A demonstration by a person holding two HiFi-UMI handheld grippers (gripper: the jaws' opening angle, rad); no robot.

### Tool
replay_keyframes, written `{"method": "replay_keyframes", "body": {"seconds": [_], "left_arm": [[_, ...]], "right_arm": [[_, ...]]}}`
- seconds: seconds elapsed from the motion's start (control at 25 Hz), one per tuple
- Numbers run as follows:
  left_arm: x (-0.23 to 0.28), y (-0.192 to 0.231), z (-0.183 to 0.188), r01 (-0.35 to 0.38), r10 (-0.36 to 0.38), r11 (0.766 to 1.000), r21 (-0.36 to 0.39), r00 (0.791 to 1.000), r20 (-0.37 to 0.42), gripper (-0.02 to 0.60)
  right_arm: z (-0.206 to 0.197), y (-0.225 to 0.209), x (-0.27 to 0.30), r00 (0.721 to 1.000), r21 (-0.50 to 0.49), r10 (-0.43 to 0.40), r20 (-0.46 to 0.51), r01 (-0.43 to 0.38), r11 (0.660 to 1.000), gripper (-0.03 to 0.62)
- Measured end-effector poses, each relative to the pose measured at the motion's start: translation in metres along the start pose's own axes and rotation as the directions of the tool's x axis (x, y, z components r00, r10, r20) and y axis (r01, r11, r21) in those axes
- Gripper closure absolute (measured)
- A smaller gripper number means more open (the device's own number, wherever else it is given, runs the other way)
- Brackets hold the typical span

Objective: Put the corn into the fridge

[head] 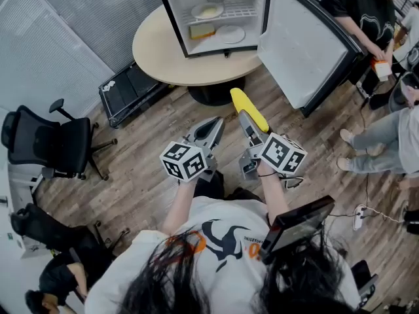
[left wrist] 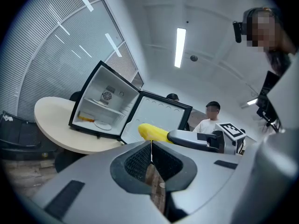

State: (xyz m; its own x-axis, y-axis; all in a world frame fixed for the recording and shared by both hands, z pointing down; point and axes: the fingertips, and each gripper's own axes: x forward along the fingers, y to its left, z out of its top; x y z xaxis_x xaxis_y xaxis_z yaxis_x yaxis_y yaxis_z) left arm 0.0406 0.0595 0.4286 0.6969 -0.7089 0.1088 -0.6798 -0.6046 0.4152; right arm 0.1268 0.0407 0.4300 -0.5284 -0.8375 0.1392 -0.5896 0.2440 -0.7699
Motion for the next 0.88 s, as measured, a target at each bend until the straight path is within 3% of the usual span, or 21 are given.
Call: {"method": "replay_keyframes", "body": {"seconds": [0.4,0.88], "left_arm": [[0.014,0.029,0.008,0.003,-0.003,1.0,-0.01,1.0,-0.022,0.569],[0.05,0.101,0.04,0.023,-0.024,0.999,-0.031,0.998,-0.056,0.569]], "right_arm": [[0.009,0.002,0.037,1.0,-0.009,-0.006,-0.007,0.006,1.0,0.338],[0.017,0.0,0.121,0.999,0.018,-0.028,-0.03,0.029,0.999,0.338]]}}
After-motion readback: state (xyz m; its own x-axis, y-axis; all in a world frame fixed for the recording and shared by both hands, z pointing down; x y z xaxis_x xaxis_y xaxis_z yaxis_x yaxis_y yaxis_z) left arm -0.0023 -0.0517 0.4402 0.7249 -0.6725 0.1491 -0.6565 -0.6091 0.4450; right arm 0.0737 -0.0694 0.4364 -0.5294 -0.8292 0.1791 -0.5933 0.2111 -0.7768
